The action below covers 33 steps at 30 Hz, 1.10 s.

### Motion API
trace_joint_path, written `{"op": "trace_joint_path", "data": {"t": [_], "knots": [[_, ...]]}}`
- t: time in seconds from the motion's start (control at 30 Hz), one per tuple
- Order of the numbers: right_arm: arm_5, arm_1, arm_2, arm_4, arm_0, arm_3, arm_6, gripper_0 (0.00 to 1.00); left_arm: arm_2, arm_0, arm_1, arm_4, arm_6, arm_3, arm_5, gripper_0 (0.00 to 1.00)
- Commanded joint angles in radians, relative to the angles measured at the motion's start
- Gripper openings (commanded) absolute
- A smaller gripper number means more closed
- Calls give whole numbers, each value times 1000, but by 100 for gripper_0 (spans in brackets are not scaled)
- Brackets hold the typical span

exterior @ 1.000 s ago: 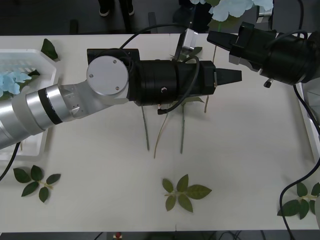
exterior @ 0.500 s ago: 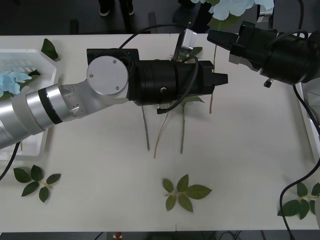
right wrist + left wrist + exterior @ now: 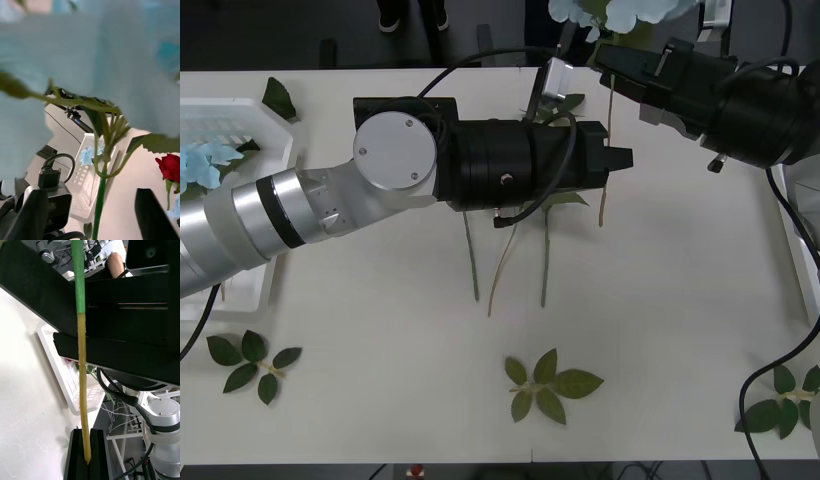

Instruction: Place the red flowers into the right box and the blue flowers into the left box. If a person shows an open palm, hand one flower to the person first, then continue sorting.

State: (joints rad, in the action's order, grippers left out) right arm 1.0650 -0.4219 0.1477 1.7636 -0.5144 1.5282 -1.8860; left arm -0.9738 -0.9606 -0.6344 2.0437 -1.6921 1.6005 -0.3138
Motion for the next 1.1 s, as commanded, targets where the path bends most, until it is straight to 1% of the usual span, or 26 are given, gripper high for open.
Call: {"op": "trace_joint_path", "data": {"t": [0.03,0.2,0.27,0.37,0.47,0.53,0.63,0.67,0.7,0.87,0.93,1.1], "knots": [[-2,-2,66,-10,20,21,-30,98,9,-26,13,7,-6,9,4,0],[93,-9,167,-79,36,21,-16,98,9,-26,13,9,-6,9,2,0],[150,-25,222,-99,43,21,4,97,9,-26,12,7,-6,9,2,0],[207,-54,274,-116,59,21,45,98,9,-26,2,7,-6,7,4,0],[240,-86,302,-174,65,21,51,98,9,-24,-25,7,-1,7,2,0],[256,-106,308,-239,65,21,53,98,9,-26,-68,10,5,7,-13,0],[263,-147,280,-366,65,21,68,97,7,-26,-188,27,11,-10,-113,0],[263,-153,271,-389,65,21,81,98,7,-26,-209,27,9,-17,-136,0],[263,-166,245,-444,63,21,117,98,7,-26,-255,21,6,-34,-185,0],[263,-192,170,-621,42,21,196,97,7,-26,-367,-37,-1,-86,-321,0],[263,-192,125,-714,25,21,235,98,7,-27,-418,-83,2,-111,-381,0],[257,-175,29,-848,2,23,318,98,7,-40,-531,-138,11,-148,-484,0]]}}
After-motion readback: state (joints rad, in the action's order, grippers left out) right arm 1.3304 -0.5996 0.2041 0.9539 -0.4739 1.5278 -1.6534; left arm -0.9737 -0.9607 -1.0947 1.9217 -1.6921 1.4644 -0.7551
